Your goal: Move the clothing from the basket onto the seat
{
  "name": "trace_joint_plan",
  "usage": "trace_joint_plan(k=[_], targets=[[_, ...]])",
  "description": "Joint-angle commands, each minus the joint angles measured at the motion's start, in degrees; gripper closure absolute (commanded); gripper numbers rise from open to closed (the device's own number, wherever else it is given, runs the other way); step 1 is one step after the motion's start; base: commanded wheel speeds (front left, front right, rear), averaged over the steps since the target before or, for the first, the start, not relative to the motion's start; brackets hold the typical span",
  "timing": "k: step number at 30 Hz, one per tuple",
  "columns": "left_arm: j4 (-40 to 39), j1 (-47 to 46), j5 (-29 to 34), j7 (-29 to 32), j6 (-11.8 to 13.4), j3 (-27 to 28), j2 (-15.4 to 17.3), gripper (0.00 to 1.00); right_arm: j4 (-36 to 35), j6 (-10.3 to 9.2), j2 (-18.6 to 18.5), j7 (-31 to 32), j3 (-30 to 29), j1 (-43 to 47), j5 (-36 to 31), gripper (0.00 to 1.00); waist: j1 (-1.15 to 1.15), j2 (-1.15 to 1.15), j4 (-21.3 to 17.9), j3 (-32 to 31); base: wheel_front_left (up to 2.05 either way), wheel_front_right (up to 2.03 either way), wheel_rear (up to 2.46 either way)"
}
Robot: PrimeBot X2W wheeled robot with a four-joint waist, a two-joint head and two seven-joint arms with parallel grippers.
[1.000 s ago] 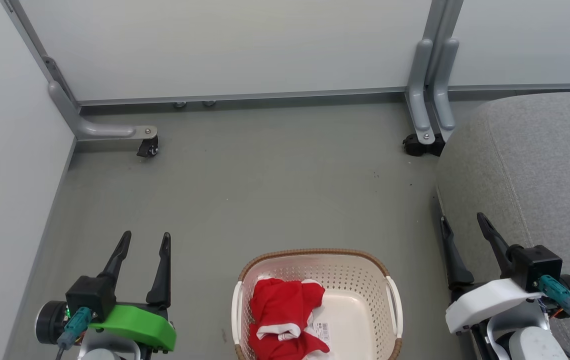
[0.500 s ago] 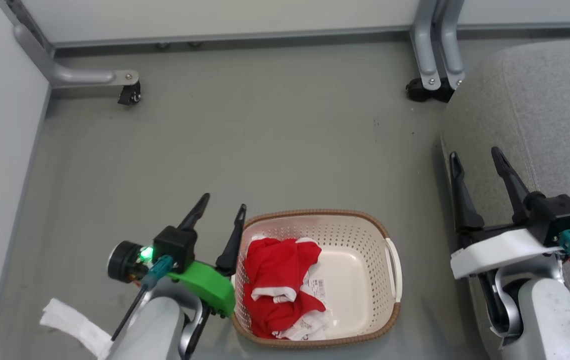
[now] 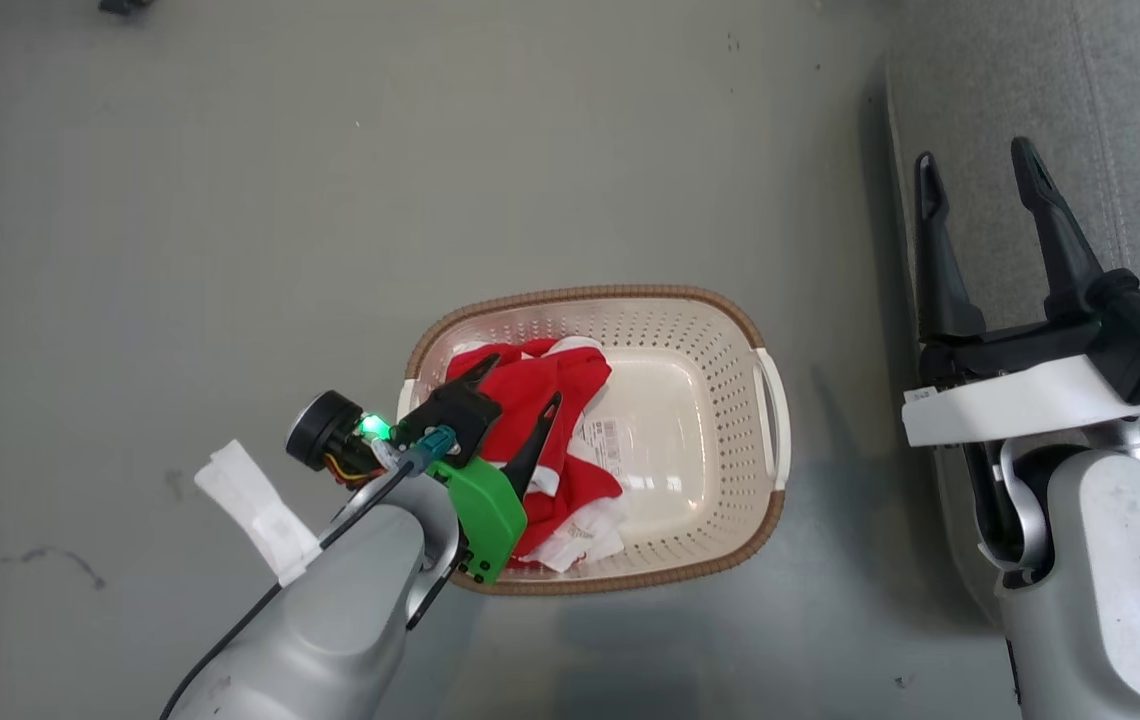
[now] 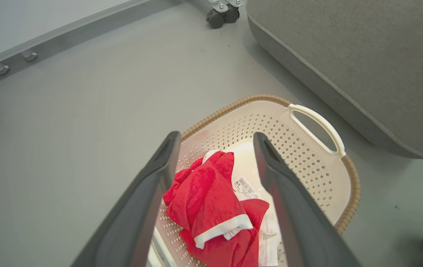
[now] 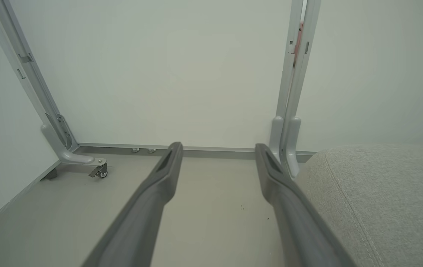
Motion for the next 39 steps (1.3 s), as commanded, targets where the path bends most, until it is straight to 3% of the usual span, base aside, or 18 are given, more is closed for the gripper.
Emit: trace_joint_plan(k=[1, 16, 29, 39], targets=[[1.6, -2.6, -0.5, 0.4, -0.2, -1.2, 0.0, 0.0, -0.4, 0.0, -0.1, -0.6, 0.1, -1.4, 0.3, 0.0, -0.02, 0.0, -3.8, 8.6, 0.0, 0.0, 0.0], [16.9, -15.5, -3.5, 5.0, -0.2, -12.0, 1.4, 0.0, 0.8, 0.0, 0.0, -4.2, 2.8, -6.2, 3.6, 0.0, -0.02, 0.0, -9.5, 21.6, 0.0, 0.0, 0.0], [22.4, -19.8, -2.3, 9.5, -0.2, -17.5, 3.6, 0.0, 4.7, 0.0, 0.0, -6.9, 5.4, -7.4, 7.4, 0.0, -0.02, 0.0, -13.3, 24.9, 0.0, 0.0, 0.0], [24.0, -22.1, -1.7, 17.0, -0.1, -20.1, 5.5, 0.0, 6.4, 0.0, 0.0, -7.7, 7.0, -8.1, 9.2, 0.0, -0.02, 0.0, -15.1, 26.0, 0.0, 0.0, 0.0]])
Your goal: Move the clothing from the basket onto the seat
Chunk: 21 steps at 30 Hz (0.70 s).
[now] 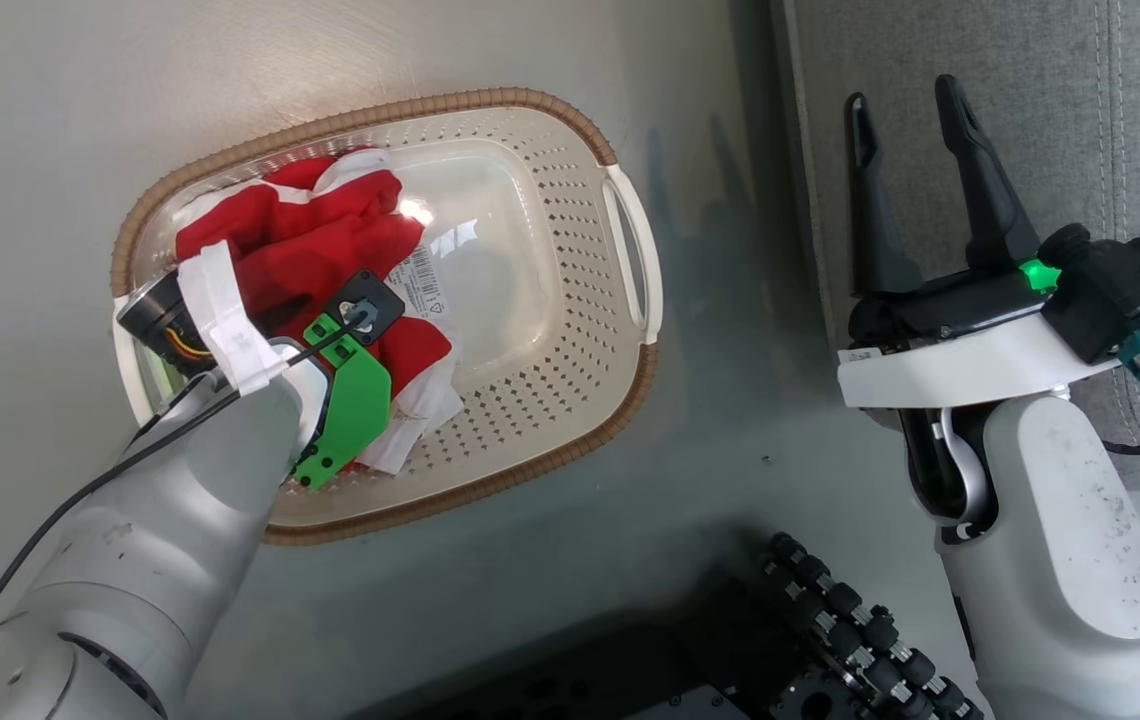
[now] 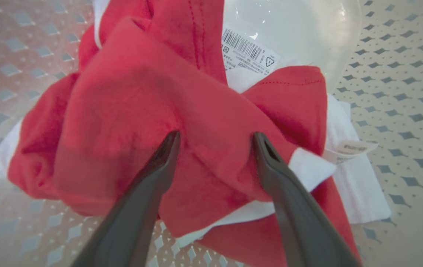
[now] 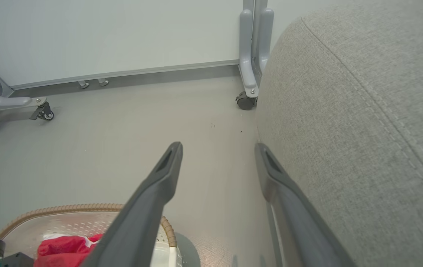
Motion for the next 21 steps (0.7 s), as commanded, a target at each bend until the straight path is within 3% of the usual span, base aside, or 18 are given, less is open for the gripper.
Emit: trace_joint_plan(k=[1, 10, 11, 12, 13, 14, 21], targets=[[0.4, -1.0, -0.4, 1.1, -0.1, -0.2, 0.9, 0.0, 0.2, 0.0, 0.0, -0.4, 0.4, -0.8, 0.3, 0.0, -0.01, 0.0, -0.5, 0.3, 0.0, 0.0, 0.0], [0.9, -2.3, -2.2, 6.4, -0.2, 0.0, 1.7, 0.0, 0.4, 0.0, 0.0, -0.5, 1.9, -1.3, 1.6, 0.0, -0.01, 0.0, -2.0, 1.4, 0.0, 0.0, 0.0], [0.9, -2.2, -2.5, 7.6, -0.2, 0.0, 1.8, 0.35, 0.2, 0.0, 0.0, -0.5, 1.9, -1.4, 1.7, 0.0, -0.01, 0.0, -2.2, 1.5, 0.0, 0.0, 0.0], [0.9, -2.2, -2.6, 8.2, -0.2, 0.0, 1.9, 0.56, 0.1, 0.0, 0.0, -0.5, 2.0, -1.5, 1.8, 0.0, -0.01, 0.0, -2.4, 1.6, 0.0, 0.0, 0.0], [0.9, -2.2, -3.0, 8.7, -0.2, 0.1, 2.0, 0.84, -0.1, 0.0, 0.0, -0.5, 2.1, -1.5, 1.9, 0.0, -0.01, 0.0, -2.6, 1.7, 0.0, 0.0, 0.0], [0.9, -2.3, -3.2, 8.9, -0.2, 0.2, 2.1, 1.0, -0.2, 0.0, 0.0, -0.5, 2.1, -1.5, 1.9, 0.0, -0.01, 0.0, -2.7, 1.7, 0.0, 0.0, 0.0], [0.8, -2.8, -3.1, 7.1, -0.2, -0.7, 2.5, 1.0, -0.5, 0.0, 0.0, -0.5, 1.3, -0.5, 1.1, 0.0, -0.01, 0.0, -2.6, 1.2, 0.0, 0.0, 0.0]])
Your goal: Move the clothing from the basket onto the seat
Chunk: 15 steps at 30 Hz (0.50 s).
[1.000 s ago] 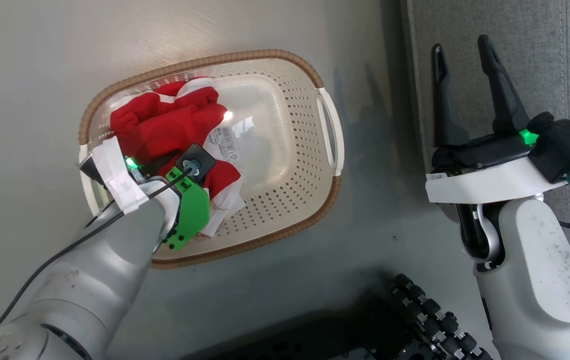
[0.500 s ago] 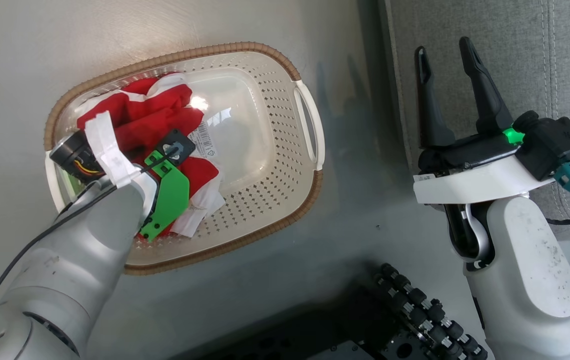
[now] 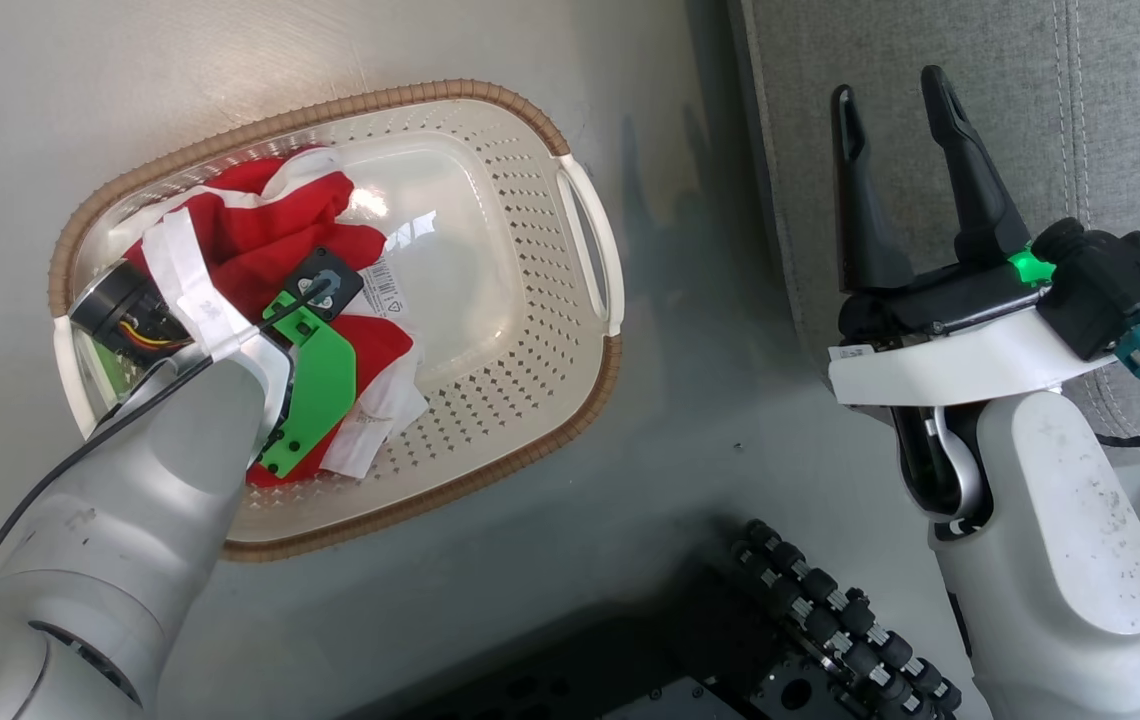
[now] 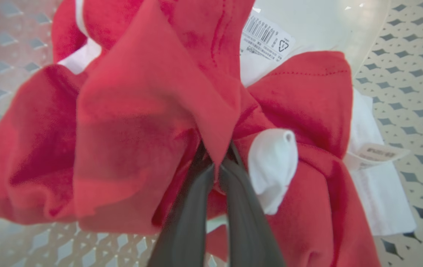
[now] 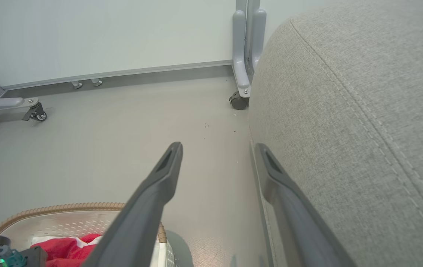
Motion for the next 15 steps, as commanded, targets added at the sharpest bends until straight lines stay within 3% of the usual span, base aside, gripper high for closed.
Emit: trace_joint_plan(k=[1, 15], targets=[[0.0, -1.0, 0.2, -0.8, -0.2, -0.1, 0.4, 1.0, 0.0, 0.0, 0.0, -0.3, -0.3, 0.2, -0.4, 0.0, 0.0, 0.0, 0.4, -0.5, 0.0, 0.0, 0.0], [-3.6, 3.4, -1.9, -18.4, 1.5, 0.5, -2.9, 1.0, 0.2, -0.01, 0.0, 0.3, -2.9, 2.9, -4.9, 0.0, 0.0, 0.0, 5.7, -9.8, 0.0, 0.0, 0.0]])
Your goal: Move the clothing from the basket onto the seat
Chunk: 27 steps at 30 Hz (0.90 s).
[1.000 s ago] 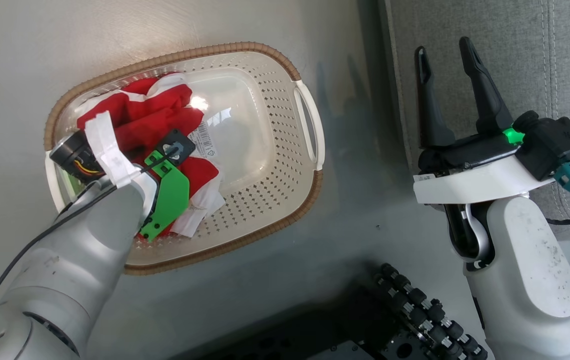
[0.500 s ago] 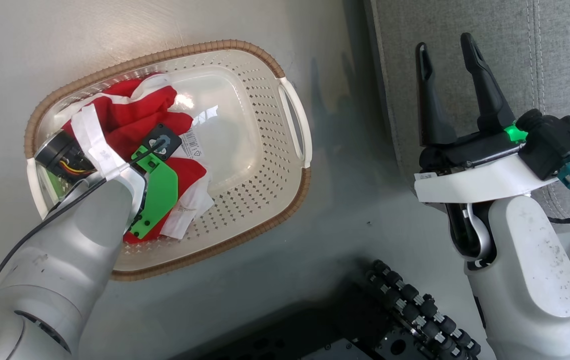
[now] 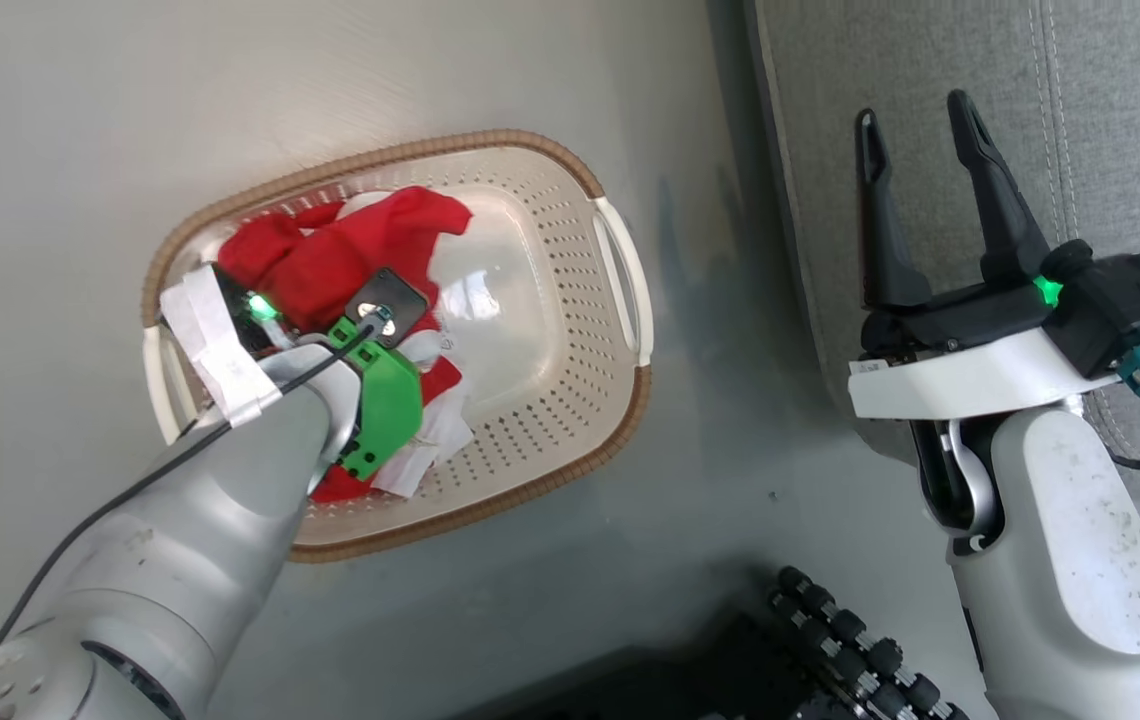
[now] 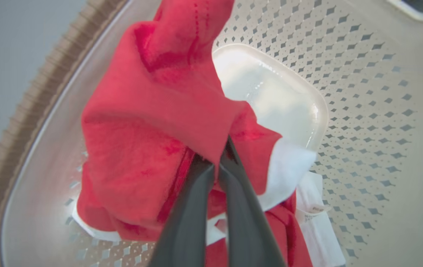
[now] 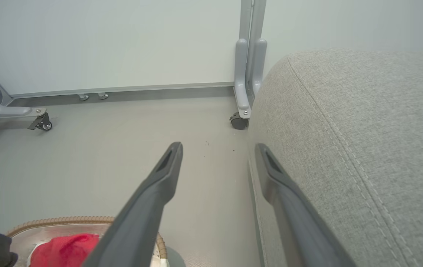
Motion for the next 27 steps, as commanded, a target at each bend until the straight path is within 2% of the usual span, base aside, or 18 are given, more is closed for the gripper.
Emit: trace_joint_plan(k=[1, 6, 10, 20, 27], targets=[[-0.6, 1.0, -0.9, -1.9, 0.4, 0.2, -0.3, 1.0, -0.2, -0.01, -0.1, 0.4, -0.4, 1.0, -0.7, 0.0, 0.0, 0.0, 3.1, -4.0, 0.0, 0.0, 0.0], [-4.2, 2.7, -1.4, -6.0, 1.3, 1.0, -1.1, 1.0, -1.5, -0.02, -0.1, 2.3, -2.0, 2.9, -2.5, 0.0, 0.0, 0.0, 6.1, -8.4, 0.0, 0.0, 0.0], [-9.2, 4.8, -1.9, -6.9, 2.2, 2.1, -0.7, 1.0, -3.0, -0.02, -0.1, 4.0, -3.1, 4.8, -3.8, 0.0, 0.0, 0.0, 8.3, -11.8, 0.0, 0.0, 0.0], [-34.5, 14.4, -2.8, -6.9, 5.8, 12.2, 4.1, 1.0, -6.8, -0.02, -0.1, 8.4, -5.3, 9.6, -5.0, 0.0, 0.0, 0.0, 12.9, -19.5, 0.0, 0.0, 0.0], [-47.1, 20.8, -2.0, -6.9, 4.9, 19.6, 5.8, 1.0, -8.4, -0.02, -0.1, 10.8, -6.0, 12.6, -5.5, 0.0, 0.0, 0.0, 15.3, -24.5, 0.0, 0.0, 0.0]])
